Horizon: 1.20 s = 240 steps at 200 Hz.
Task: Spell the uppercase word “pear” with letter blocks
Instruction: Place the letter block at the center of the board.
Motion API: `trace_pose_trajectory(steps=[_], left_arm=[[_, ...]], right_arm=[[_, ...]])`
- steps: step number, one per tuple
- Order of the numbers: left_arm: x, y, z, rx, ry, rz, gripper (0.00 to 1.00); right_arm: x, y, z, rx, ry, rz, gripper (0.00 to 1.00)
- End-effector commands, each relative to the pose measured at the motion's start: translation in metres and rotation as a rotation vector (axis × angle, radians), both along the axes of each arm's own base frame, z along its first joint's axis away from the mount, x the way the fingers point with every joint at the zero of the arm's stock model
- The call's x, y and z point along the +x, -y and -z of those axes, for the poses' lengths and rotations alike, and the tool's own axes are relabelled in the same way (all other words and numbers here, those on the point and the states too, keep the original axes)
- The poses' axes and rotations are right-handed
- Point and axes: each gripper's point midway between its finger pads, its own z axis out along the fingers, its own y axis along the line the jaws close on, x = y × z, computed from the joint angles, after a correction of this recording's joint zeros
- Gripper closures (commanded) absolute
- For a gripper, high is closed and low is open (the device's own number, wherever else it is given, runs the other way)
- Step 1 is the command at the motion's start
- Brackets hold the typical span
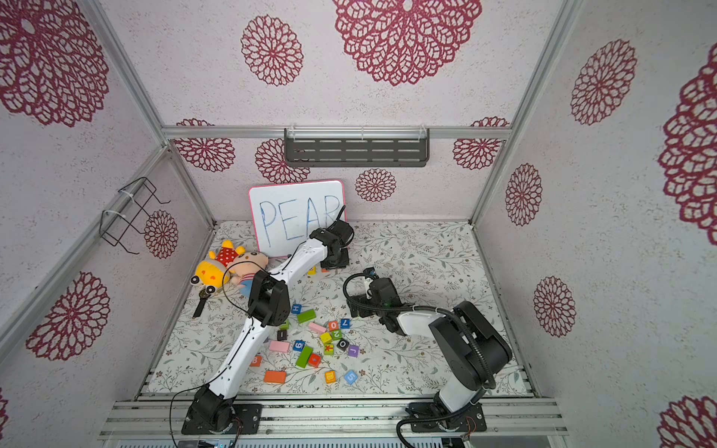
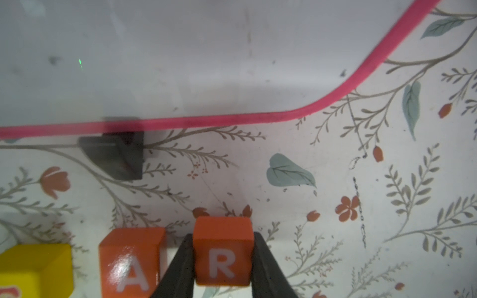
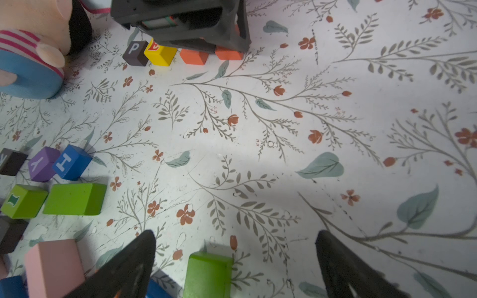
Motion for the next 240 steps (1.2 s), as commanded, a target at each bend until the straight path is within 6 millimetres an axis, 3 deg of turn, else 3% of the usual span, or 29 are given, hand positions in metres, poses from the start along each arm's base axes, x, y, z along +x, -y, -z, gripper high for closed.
trace_pose_trajectory(steps=[1,80,119,144,195,215,240], left_arm=[[0.005,0.003,0.003,-0.011,0.012,-0.002,0.66],[0.006,0.007,-0.006,-0.036,0.023,-0.004,0.53],[0.009,0.012,-0.027,-0.064,0.059,-0.001,0.53],[0.014,0.016,-0.052,-0.095,0.103,0.001,0.52],[0.015,0.011,-0.122,-0.125,0.215,0.010,0.48],[0.001,0.002,-0.149,-0.125,0.248,0.015,0.47],[-0.026,-0.021,-0.172,-0.115,0.311,0.004,0.44]], right_arm=[[0.006,-0.001,-0.017,0.041,0.036,0.012,0.01],[0.005,-0.001,-0.019,0.046,0.038,0.011,0.01],[0.006,-0.002,-0.022,0.046,0.042,0.006,0.01],[0.006,-0.002,-0.026,0.046,0.049,0.005,0.01],[0.008,0.004,-0.039,0.009,0.070,0.012,0.01],[0.012,0.020,-0.045,-0.042,0.092,0.060,0.01],[0.021,0.053,-0.061,-0.127,0.177,0.185,0.01]])
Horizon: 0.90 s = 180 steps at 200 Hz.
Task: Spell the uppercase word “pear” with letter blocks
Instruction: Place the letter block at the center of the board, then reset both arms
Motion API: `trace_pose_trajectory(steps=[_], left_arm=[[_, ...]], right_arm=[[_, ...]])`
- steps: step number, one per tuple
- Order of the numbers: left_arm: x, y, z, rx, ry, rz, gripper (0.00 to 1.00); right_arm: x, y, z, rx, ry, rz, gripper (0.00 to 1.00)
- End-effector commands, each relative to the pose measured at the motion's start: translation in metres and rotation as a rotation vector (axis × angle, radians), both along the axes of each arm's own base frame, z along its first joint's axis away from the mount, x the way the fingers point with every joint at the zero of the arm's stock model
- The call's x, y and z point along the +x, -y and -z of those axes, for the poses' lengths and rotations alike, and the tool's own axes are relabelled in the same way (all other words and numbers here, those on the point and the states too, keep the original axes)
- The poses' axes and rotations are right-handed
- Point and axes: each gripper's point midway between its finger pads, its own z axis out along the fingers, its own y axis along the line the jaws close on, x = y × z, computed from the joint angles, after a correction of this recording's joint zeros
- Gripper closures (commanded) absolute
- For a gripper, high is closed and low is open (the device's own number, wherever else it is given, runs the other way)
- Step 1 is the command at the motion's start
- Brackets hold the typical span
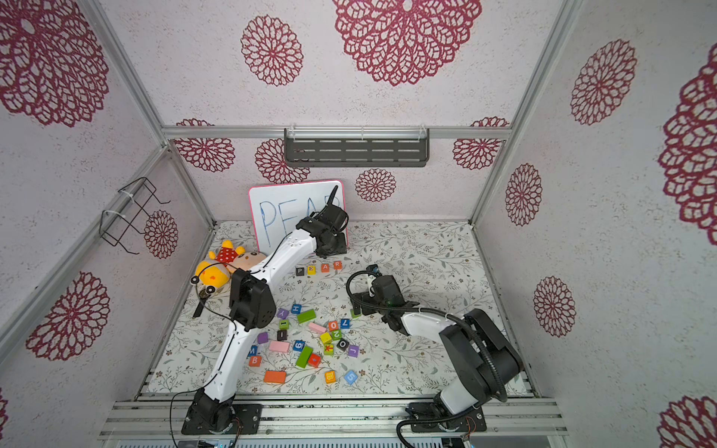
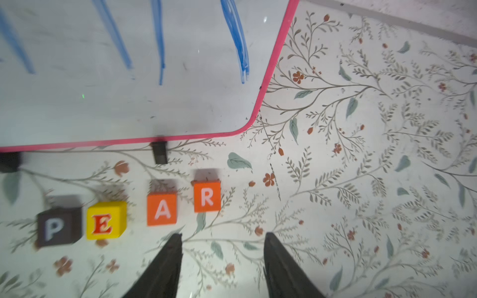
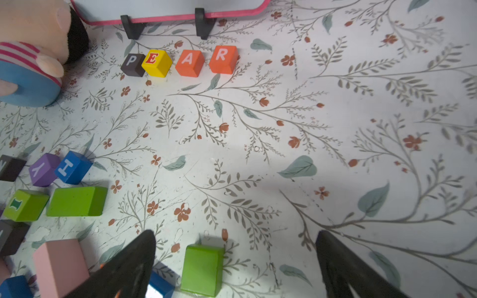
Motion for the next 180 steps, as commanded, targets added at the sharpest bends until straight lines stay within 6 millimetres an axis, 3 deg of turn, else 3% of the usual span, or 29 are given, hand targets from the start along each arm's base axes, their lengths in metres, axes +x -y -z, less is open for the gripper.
trace_pose_trajectory(steps=[1,16,19,35,57,85,124,141,161,180], left_arm=[[-0.013,-0.015,-0.052,-0.024,0.144,-0.011,0.44],[-0.034,-0.033,-0.056,-0.024,0.169,-0.027,0.43],[-0.039,-0.038,-0.070,-0.037,0.197,-0.032,0.43],[-0.064,-0.057,-0.073,-0.034,0.212,-0.045,0.41],[-0.096,-0.087,-0.066,0.000,0.224,-0.076,0.39],[-0.126,-0.129,-0.054,0.052,0.274,-0.122,0.31],[-0.150,-0.189,-0.043,0.145,0.375,-0.208,0.23],[-0.156,-0.215,-0.043,0.214,0.385,-0.243,0.21],[-0.159,-0.240,-0.043,0.291,0.377,-0.266,0.21],[-0.158,-0.259,-0.033,0.397,0.360,-0.245,0.21]], right_arm=[[0.017,0.032,-0.036,-0.077,0.134,0.127,0.01],[0.021,0.055,-0.052,-0.131,0.216,0.212,0.01],[0.021,0.058,-0.055,-0.143,0.236,0.220,0.01],[0.019,0.073,-0.067,-0.201,0.345,0.237,0.01],[0.016,0.109,-0.063,-0.352,0.412,0.359,0.02],[0.030,0.129,-0.063,-0.488,0.438,0.431,0.02],[0.050,0.143,-0.070,-0.592,0.538,0.489,0.02],[0.039,0.150,-0.053,-0.622,0.481,0.476,0.01],[0.016,0.174,-0.043,-0.543,0.511,0.544,0.02],[0.019,0.189,-0.047,-0.434,0.552,0.578,0.01]])
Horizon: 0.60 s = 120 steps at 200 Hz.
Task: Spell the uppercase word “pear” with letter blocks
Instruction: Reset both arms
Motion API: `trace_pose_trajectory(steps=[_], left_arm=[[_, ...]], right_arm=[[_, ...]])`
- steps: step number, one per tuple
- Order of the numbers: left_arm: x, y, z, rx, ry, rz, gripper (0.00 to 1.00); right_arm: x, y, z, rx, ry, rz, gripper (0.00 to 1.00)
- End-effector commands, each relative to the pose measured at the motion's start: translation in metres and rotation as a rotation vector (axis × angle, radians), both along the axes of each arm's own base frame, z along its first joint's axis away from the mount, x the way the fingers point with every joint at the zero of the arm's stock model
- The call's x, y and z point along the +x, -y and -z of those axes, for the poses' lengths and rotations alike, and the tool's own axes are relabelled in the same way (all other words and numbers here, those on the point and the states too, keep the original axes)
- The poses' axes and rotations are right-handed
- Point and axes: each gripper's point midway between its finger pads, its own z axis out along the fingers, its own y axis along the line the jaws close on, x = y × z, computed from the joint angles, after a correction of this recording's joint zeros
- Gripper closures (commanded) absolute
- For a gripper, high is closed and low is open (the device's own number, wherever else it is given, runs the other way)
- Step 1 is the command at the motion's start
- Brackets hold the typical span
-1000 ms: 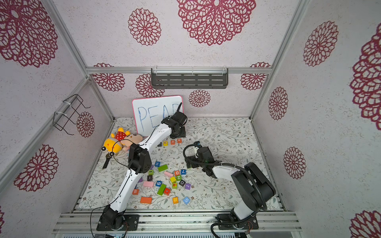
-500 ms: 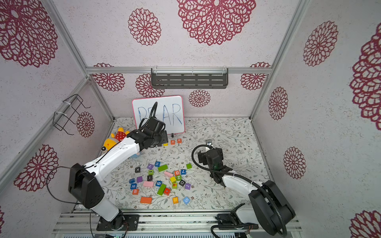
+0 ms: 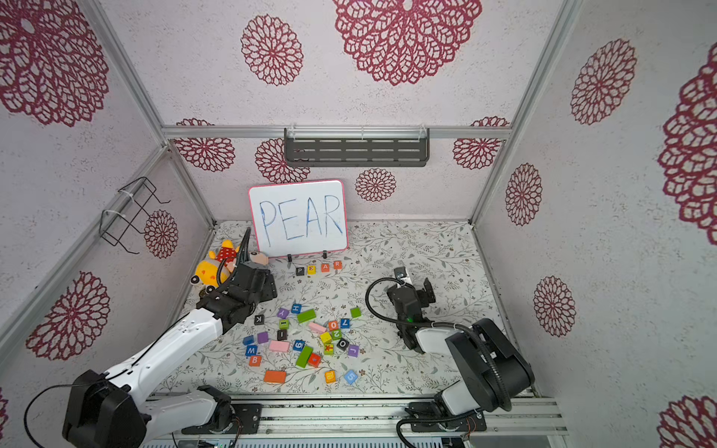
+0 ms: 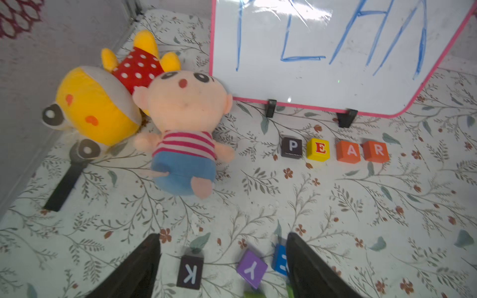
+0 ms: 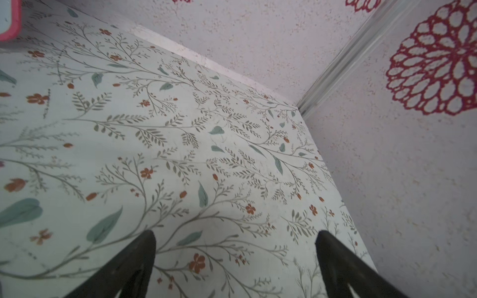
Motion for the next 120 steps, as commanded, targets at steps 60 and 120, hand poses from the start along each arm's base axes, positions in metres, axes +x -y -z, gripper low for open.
trace_pose_trajectory(steps=[60,120], left_arm=[[0.005,-0.067,0.023,0.265,0.129,0.017,0.22],[0.015,-0.113,0.029,0.053,0.363,-0.070,0.24]], right_arm=[[0.009,0.064,-0.030,0.173,0.248,0.101,0.01],[0.014,0.081,-0.011,0.334,0.222,0.045,0.01]])
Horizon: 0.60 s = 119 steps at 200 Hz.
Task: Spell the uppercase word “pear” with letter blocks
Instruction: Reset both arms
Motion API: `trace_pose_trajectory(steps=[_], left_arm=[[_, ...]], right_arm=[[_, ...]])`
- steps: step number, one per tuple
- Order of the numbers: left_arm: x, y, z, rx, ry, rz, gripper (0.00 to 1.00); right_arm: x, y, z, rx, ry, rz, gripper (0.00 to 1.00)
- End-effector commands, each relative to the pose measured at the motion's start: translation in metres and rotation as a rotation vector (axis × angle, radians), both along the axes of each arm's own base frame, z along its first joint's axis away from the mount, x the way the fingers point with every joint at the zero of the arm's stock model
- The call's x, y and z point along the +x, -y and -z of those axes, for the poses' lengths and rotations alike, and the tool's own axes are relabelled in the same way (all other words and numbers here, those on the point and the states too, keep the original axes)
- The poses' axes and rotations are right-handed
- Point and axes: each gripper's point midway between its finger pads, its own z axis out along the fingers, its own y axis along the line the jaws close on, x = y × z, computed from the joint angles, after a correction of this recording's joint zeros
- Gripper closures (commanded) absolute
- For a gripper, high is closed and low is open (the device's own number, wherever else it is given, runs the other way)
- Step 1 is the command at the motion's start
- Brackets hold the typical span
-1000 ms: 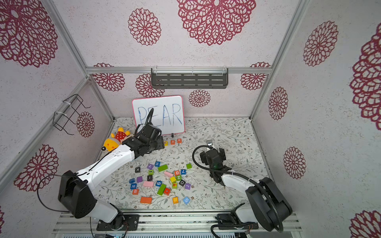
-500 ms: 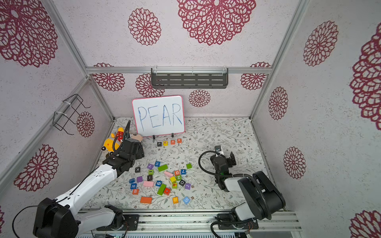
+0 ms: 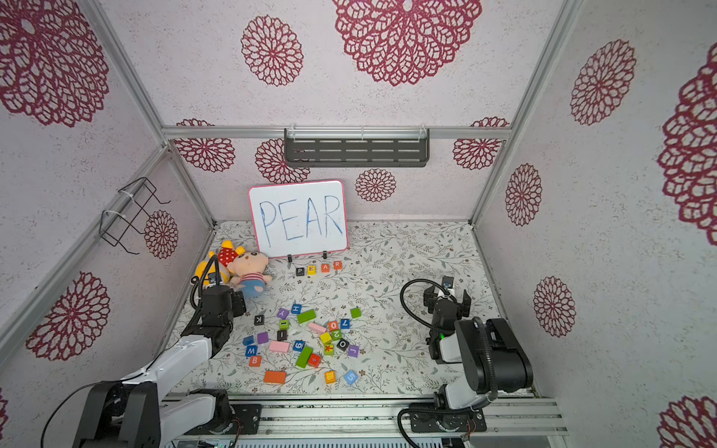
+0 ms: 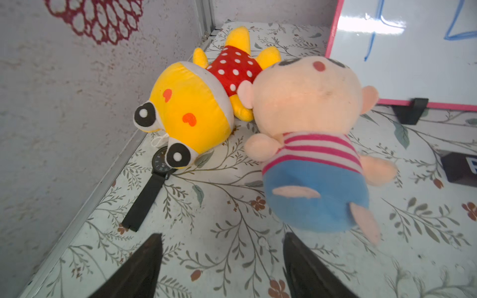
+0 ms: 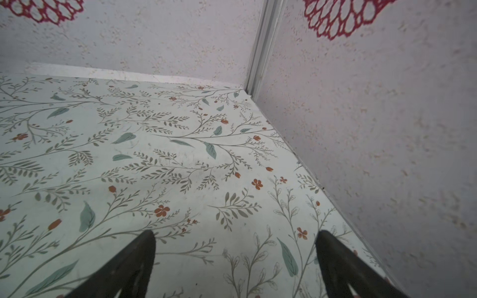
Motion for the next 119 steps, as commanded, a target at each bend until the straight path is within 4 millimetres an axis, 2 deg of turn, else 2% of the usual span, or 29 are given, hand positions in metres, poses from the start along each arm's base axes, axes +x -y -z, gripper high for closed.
trace_pose_trajectory(steps=[1,51,81,119], left_arm=[[0.027,0.005,-0.039,-0.067,0.251,0.076,0.24],[0.051,0.001,-0.043,-0.051,0.297,0.088,0.22],[0.049,0.007,-0.042,-0.046,0.275,0.131,0.21],[0.043,0.026,-0.037,-0.059,0.227,0.250,0.22]], right_arm=[[0.014,-0.016,-0.017,0.090,0.074,-0.095,0.01],[0.022,-0.012,-0.013,0.125,0.047,-0.110,0.01],[0.021,-0.012,-0.014,0.123,0.053,-0.109,0.01],[0.021,-0.012,-0.014,0.122,0.054,-0.110,0.01]])
